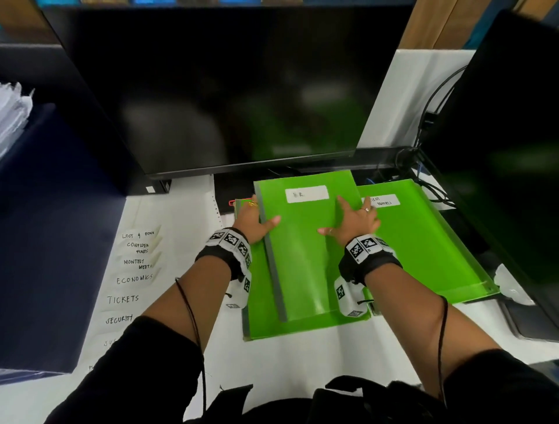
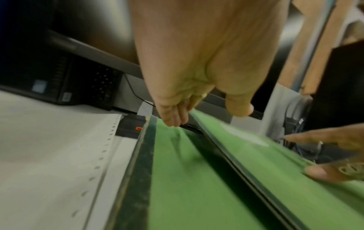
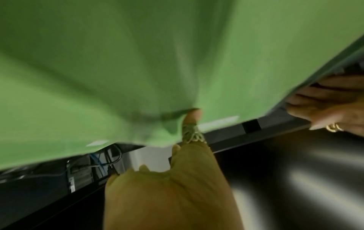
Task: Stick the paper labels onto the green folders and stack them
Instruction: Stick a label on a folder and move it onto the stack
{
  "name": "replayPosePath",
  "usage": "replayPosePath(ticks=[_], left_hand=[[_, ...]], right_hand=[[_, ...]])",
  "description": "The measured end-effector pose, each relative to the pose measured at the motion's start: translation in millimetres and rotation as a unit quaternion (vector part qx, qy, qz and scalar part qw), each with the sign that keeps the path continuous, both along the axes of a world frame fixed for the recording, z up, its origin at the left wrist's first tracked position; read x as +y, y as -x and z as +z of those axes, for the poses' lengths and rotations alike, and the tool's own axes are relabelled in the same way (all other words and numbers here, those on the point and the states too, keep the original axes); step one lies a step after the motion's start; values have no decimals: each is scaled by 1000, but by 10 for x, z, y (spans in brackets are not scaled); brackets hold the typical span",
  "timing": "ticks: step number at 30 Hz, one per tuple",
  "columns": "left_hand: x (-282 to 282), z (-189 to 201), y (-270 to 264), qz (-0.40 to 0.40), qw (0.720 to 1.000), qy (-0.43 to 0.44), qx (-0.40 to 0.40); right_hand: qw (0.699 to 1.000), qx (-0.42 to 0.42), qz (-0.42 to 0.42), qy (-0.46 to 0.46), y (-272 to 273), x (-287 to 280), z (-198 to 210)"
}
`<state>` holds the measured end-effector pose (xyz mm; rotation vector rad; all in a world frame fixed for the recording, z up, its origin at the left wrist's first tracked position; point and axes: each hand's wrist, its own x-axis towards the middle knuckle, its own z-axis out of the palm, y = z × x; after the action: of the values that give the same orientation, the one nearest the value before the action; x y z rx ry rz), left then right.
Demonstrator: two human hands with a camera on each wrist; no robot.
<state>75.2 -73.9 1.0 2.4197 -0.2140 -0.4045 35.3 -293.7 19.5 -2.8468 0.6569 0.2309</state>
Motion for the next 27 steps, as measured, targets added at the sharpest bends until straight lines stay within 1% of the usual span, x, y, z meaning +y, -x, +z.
replayPosePath(ticks=[1,2,4,6,8,9,13,16,18,22,25,27], left_hand=[[-28,2,13,-32,996,-87,-1],[-36,-11,22,-59,988,-142,0],[-33,-43,60,-115,973,-199,17],[-34,-87,81,-188,944,-269,46],[-8,-102,108,-225,915,-330,60],[-3,-123,107,-229,909,-344,60],[25,-183,102,-222,907,-354,50],[28,-133,129,-220,909,-348,59],[37,-103,130,-224,909,-348,59],[61,-83,136,-225,914,-332,64],[74,-74,144,-224,920,-316,63],[88,-105,126,-224,923,-305,66]], right_hand=[[1000,9,3,23,0,-57,-19],[999,18,13,34,6,-89,-57],[997,50,51,0,31,-59,-159],[990,105,90,-40,84,26,-278],[983,149,106,-23,124,97,-368],[982,157,99,-17,120,96,-398],[984,176,32,-19,3,-103,-496],[978,209,-19,-7,-71,-303,-481],[974,224,-22,-2,-74,-390,-413],[971,240,-1,8,-86,-543,-363],[969,248,-1,12,-79,-560,-296],[971,238,-12,3,-96,-504,-256]])
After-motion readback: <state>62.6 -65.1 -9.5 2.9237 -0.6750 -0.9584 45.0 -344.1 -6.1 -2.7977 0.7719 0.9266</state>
